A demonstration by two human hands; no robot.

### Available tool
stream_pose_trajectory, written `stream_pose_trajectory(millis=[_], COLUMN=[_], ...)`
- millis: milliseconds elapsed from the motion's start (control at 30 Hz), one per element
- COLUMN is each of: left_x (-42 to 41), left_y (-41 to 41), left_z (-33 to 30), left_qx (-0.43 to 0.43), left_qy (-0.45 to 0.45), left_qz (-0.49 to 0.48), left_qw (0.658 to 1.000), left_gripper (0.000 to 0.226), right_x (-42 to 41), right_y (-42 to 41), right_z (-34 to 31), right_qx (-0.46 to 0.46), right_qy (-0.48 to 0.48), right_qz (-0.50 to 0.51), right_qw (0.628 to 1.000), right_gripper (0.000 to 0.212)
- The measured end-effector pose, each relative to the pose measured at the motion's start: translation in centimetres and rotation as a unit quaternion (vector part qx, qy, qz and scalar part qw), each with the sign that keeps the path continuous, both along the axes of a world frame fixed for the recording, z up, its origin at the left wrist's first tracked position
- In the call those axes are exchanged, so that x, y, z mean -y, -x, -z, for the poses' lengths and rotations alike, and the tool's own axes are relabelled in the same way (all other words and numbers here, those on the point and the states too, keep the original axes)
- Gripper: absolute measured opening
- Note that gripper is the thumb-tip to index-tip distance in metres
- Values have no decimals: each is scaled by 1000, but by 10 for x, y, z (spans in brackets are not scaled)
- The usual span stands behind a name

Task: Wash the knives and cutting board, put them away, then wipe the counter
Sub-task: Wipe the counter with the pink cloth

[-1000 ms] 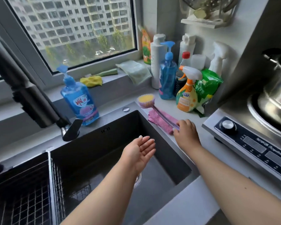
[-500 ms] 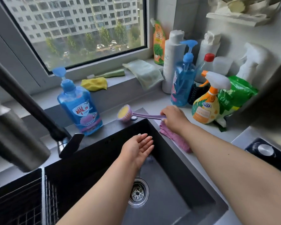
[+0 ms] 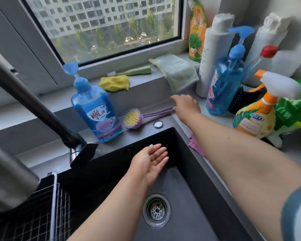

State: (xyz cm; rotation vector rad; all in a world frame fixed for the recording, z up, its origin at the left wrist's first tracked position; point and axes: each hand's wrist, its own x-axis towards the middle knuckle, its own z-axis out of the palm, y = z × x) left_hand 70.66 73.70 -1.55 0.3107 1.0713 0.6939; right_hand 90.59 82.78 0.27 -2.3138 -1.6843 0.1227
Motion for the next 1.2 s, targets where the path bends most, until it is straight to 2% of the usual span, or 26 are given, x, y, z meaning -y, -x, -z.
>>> stream_pose_trajectory(millis=[133, 200, 300, 367, 433, 467, 533, 567, 633, 667, 733, 800, 833, 933, 1033, 1100, 1133, 1200], left_x=[4, 10, 20, 27, 35, 39, 49, 54, 62, 65, 69, 71, 72, 71, 70, 68, 67, 63], left_y=[2, 0, -3, -5, -8, -9, -11, -10, -9, -8, -7, -5, -4, -1, 6, 15, 21, 31], left_z=[-2, -4, -5, -7, -8, -9, -12, -12, -14, -15, -18, -21, -24, -31, -36, -38, -39, -42], left_qx=[3, 5, 2, 1, -1, -1, -4, -6, -10, -10, -10, -7, -5, -6, -17, -24, -28, -42], left_qy=[2, 7, 13, 15, 13, 12, 8, 7, 4, 2, 0, -3, -6, -17, -27, -30, -35, -52], left_qz=[0, 4, 16, 24, 30, 33, 42, 47, 52, 52, 51, 51, 51, 50, 39, 26, 18, 5], left_qw=[1000, 1000, 1000, 1000, 999, 999, 999, 999, 999, 999, 999, 999, 999, 999, 999, 999, 999, 998], left_gripper=[28, 28, 27, 27, 27, 27, 26, 26, 26, 26, 25, 25, 25, 25, 25, 25, 25, 24], right_x=[49, 90, 149, 170, 177, 179, 183, 186, 194, 197, 202, 206, 208, 212, 210, 206, 203, 190], right_y=[-24, -28, -12, 0, 4, 4, 5, 3, 4, 5, 6, 7, 8, 15, 17, 12, 9, 5], right_z=[-10, -11, 4, 16, 20, 17, 9, 7, -2, -6, -18, -34, -41, -56, -74, -84, -86, -86], right_qx=[-85, -109, -83, -37, 5, -6, -114, -195, -363, -443, -587, -684, -709, -734, -749, -700, -658, -550], right_qy=[-21, 8, 98, 107, 82, 71, 32, 8, -37, -61, -104, -119, -113, -112, -230, -321, -359, -386], right_qz=[95, 135, 109, 84, 67, 73, 114, 140, 179, 193, 223, 249, 249, 225, 201, 191, 179, 151], right_qw=[992, 985, 986, 990, 994, 995, 986, 971, 914, 874, 771, 675, 651, 631, 588, 609, 637, 725], right_gripper=[29, 28, 52, 59, 42, 31, 21, 22, 29, 32, 29, 24, 24, 24, 22, 23, 25, 27])
